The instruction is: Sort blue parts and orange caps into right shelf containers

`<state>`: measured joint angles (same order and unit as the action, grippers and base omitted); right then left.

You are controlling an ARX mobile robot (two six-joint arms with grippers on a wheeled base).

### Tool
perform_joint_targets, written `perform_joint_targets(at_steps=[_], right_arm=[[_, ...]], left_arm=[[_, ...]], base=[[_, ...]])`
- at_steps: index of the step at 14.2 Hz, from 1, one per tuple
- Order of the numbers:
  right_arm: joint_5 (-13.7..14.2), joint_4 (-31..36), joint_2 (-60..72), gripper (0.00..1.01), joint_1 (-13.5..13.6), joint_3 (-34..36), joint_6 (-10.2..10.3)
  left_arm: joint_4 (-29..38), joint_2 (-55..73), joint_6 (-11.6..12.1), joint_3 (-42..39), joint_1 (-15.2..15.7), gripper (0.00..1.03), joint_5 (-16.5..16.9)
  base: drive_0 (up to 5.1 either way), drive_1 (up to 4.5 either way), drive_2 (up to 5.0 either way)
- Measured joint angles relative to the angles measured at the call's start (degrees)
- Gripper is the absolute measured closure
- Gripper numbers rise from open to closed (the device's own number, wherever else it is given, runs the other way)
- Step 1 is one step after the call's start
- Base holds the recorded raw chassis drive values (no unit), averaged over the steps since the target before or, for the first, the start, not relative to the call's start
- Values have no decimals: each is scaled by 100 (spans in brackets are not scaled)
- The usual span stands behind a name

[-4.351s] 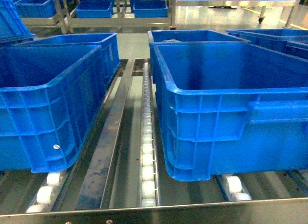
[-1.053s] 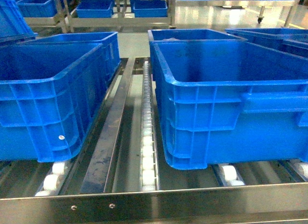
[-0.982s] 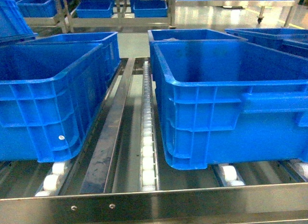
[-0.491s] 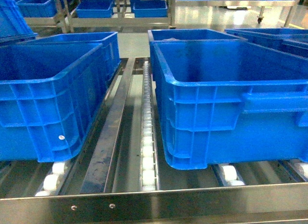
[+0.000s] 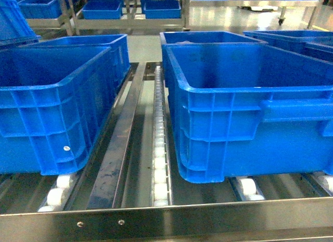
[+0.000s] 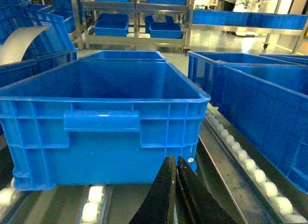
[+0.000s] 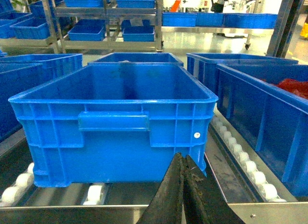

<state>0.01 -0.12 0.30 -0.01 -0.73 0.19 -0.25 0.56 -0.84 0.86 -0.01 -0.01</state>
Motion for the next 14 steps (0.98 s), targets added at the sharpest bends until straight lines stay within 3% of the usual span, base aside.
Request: perform_joint_targets(at_steps=[6, 7, 13, 14], right_arm=[[0, -11, 0, 99, 0, 0, 0], [0, -11, 0, 99, 0, 0, -2], [0, -11, 0, 19, 0, 0, -2], [0, -11, 0, 6, 0, 0, -2]], left_arm=[[2, 0, -2, 0, 0, 101, -2], [0, 0, 0, 0, 0, 87, 0], [2, 0, 0, 0, 0, 6, -2], [2, 0, 7, 0, 0, 5, -2]], base=[[0, 0, 0], [0, 0, 0], [0, 0, 0], [0, 0, 0]])
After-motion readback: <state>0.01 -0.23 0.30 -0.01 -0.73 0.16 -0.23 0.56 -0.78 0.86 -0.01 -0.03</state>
